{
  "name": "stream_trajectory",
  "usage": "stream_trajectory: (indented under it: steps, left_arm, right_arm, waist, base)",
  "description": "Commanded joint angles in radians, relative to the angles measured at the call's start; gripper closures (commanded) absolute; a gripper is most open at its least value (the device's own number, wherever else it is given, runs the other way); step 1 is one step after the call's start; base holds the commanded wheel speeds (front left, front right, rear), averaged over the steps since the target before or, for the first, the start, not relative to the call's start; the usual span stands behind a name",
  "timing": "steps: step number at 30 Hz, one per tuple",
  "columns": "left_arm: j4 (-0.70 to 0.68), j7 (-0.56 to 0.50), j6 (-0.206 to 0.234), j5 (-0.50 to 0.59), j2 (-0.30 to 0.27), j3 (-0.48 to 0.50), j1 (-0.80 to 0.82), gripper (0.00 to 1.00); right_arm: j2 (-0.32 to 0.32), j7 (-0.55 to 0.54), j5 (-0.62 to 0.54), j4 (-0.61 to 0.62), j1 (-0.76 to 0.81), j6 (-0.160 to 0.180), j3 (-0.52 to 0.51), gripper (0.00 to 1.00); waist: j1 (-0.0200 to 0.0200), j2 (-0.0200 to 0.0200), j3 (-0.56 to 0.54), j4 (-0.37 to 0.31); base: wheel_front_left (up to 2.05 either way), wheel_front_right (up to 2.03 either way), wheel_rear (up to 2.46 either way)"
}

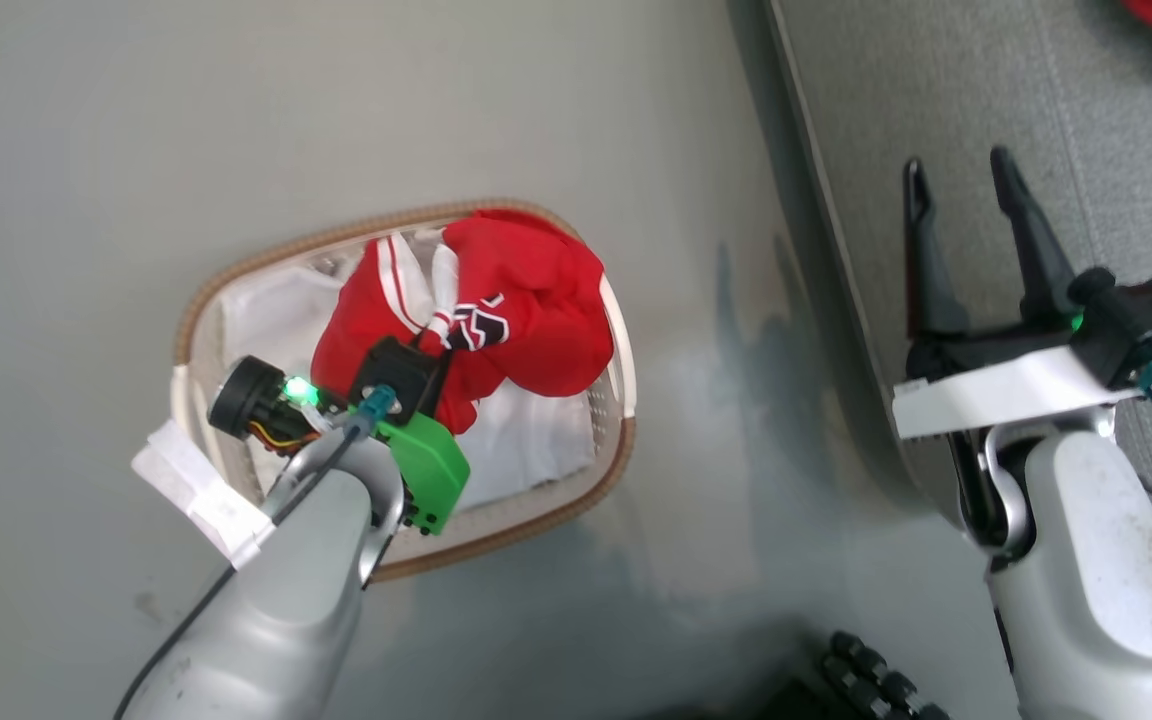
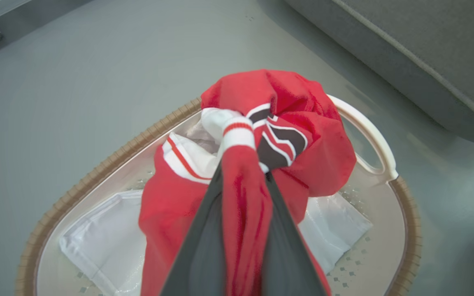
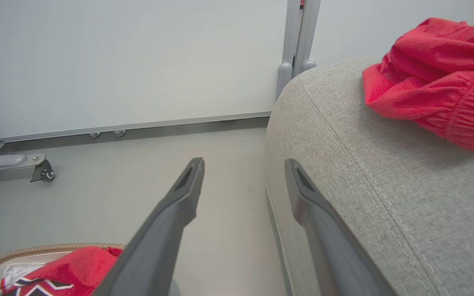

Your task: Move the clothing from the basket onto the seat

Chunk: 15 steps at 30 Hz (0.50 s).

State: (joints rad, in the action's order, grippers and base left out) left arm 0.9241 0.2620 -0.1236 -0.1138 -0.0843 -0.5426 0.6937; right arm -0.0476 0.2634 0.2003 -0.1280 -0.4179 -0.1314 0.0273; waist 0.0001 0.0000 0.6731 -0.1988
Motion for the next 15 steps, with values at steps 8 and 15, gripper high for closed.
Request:
stream_trajectory:
  steps: [8, 15]
  left_arm:
    - [-0.175, 0.004, -0.008, -0.036, -0.043, -0.053, -0.107, 1.0]
    - [-0.298, 0.004, -0.008, -0.111, -0.093, -0.088, -0.125, 1.0]
  right_arm:
    - [-0.005, 0.002, -0.038, -0.065, 0.124, 0.001, -0.017, 0.0]
    - [-0.005, 0.002, -0.049, -0.091, 0.221, 0.001, -0.004, 0.0]
  waist:
    - [-0.0001, 0.0, -0.343, 0.13]
    - [-0.0001, 0.0, -0.513, 0.157]
  base:
    - [0.0, 0.0, 0.0]
    - [0.0, 0.0, 0.0]
